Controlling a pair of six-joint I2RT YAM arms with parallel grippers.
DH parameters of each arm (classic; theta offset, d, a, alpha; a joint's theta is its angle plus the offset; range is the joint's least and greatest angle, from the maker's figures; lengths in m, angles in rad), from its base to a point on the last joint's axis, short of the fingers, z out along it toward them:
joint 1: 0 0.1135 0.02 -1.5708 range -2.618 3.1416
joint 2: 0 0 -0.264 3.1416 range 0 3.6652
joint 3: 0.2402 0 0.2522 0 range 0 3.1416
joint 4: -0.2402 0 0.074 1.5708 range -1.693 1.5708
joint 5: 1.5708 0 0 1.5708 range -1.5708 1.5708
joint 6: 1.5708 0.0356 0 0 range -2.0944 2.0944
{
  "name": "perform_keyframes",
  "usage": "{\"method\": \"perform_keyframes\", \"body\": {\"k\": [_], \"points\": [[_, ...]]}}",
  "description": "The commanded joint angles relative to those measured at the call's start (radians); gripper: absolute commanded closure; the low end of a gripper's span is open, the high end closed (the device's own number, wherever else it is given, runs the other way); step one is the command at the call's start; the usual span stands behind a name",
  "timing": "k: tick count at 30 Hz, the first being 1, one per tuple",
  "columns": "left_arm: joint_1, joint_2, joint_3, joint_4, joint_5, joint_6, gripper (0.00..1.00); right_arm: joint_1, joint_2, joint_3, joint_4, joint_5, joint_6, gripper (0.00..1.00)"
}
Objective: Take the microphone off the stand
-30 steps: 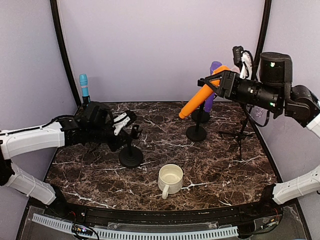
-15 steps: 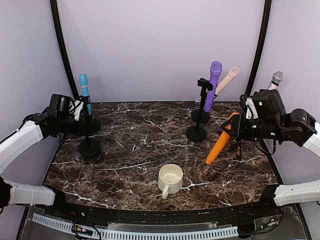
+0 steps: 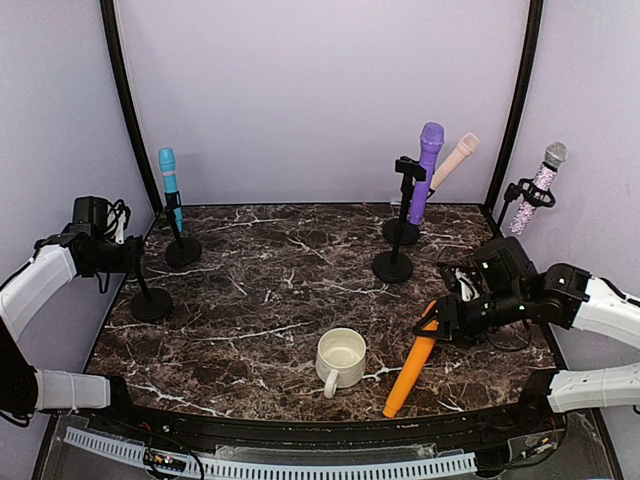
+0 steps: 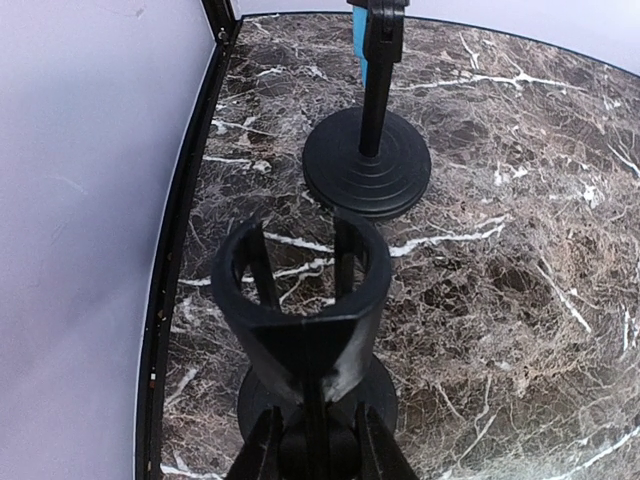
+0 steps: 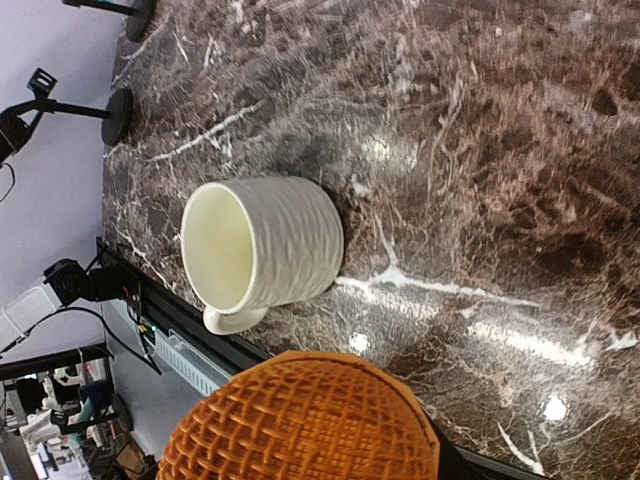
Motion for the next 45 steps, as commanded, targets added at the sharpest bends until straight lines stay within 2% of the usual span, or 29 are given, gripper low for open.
{"method": "perform_keyframes", "body": {"k": [1, 5, 14, 18, 22, 23, 32, 41, 45], "points": [[0.01, -0.01, -0.025, 0.081, -0.013, -0.025, 1.0, -0.005, 0.014, -0.063, 0.229, -0.094, 0.086, 0.77], [0.01, 0.003, -0.028, 0.082, -0.013, -0.027, 0.96, -0.005, 0.042, -0.128, 0.303, -0.065, 0.121, 0.75], [0.009, -0.026, -0.039, 0.094, 0.002, -0.027, 0.49, -0.005, 0.204, -0.22, 0.439, 0.062, 0.156, 0.62], [0.01, -0.066, -0.052, 0.112, 0.009, -0.027, 0.37, -0.005, 0.265, -0.213, 0.474, 0.114, 0.161, 0.58], [0.01, -0.099, -0.063, 0.124, 0.007, -0.027, 0.31, -0.005, 0.294, -0.209, 0.493, 0.156, 0.175, 0.52], [0.01, -0.11, -0.067, 0.125, 0.006, -0.027, 0.25, -0.005, 0.298, -0.208, 0.492, 0.17, 0.177, 0.5], [0.009, -0.178, -0.087, 0.15, 0.009, -0.022, 0.23, -0.005, 0.315, -0.196, 0.477, 0.227, 0.178, 0.25], [0.01, -0.201, -0.097, 0.163, 0.015, -0.014, 0.23, -0.005, 0.265, -0.184, 0.445, 0.261, 0.16, 0.19], [0.01, -0.199, -0.088, 0.184, 0.105, -0.01, 0.23, -0.005, 0.21, -0.177, 0.45, 0.291, 0.141, 0.18]]}}
